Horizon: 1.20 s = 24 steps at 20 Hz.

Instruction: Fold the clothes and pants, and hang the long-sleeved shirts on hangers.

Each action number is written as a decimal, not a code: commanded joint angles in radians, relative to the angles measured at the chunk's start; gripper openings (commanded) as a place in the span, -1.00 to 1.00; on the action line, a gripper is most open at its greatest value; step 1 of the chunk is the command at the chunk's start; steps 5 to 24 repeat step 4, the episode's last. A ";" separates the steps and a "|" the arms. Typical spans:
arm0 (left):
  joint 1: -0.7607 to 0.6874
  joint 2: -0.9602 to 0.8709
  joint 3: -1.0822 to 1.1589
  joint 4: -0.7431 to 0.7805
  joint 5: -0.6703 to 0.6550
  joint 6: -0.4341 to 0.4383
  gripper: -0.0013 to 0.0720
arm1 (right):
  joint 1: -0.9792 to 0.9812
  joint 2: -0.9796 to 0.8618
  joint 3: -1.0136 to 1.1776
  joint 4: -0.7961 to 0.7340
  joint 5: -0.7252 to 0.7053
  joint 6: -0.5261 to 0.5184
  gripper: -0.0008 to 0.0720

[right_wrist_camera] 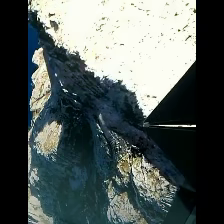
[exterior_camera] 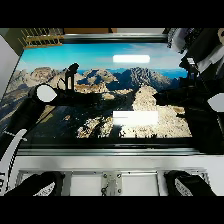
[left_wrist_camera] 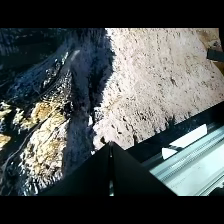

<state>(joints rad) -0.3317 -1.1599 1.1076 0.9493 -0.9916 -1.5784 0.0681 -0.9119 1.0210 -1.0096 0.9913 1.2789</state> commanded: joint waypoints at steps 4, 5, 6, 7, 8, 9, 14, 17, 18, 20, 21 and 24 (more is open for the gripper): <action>0.001 -0.001 0.000 -0.001 0.001 0.000 -0.94 | 0.002 -0.001 0.001 0.000 0.003 0.000 -0.88; 0.001 -0.001 0.000 -0.001 0.001 0.000 -0.94 | 0.002 -0.001 0.001 0.000 0.003 0.000 -0.88; 0.001 -0.001 0.000 -0.001 0.001 0.000 -0.94 | 0.002 -0.001 0.001 0.000 0.003 0.000 -0.88; 0.001 -0.001 0.000 -0.001 0.001 0.000 -0.94 | 0.002 -0.001 0.001 0.000 0.003 0.000 -0.88; 0.001 -0.001 0.000 -0.001 0.001 0.000 -0.94 | 0.002 -0.001 0.001 0.000 0.003 0.000 -0.88; 0.001 -0.001 0.000 -0.001 0.001 0.000 -0.94 | 0.002 -0.001 0.001 0.000 0.003 0.000 -0.88; 0.001 -0.001 0.000 -0.001 0.001 0.000 -0.94 | 0.002 -0.001 0.001 0.000 0.003 0.000 -0.88; 0.001 -0.001 0.000 -0.001 0.001 0.000 -0.94 | 0.002 -0.001 0.001 0.000 0.003 0.000 -0.88; 0.001 -0.001 0.000 -0.001 0.001 0.000 -0.94 | 0.002 -0.001 0.001 0.000 0.003 0.000 -0.88; 0.001 -0.001 0.000 -0.001 0.001 0.000 -0.94 | 0.002 -0.001 0.001 0.000 0.003 0.000 -0.88; 0.001 -0.001 0.000 -0.001 0.001 0.000 -0.94 | 0.002 -0.001 0.001 0.000 0.003 0.000 -0.88; 0.001 -0.001 0.000 -0.001 0.001 0.000 -0.94 | 0.002 -0.001 0.001 0.000 0.003 0.000 -0.88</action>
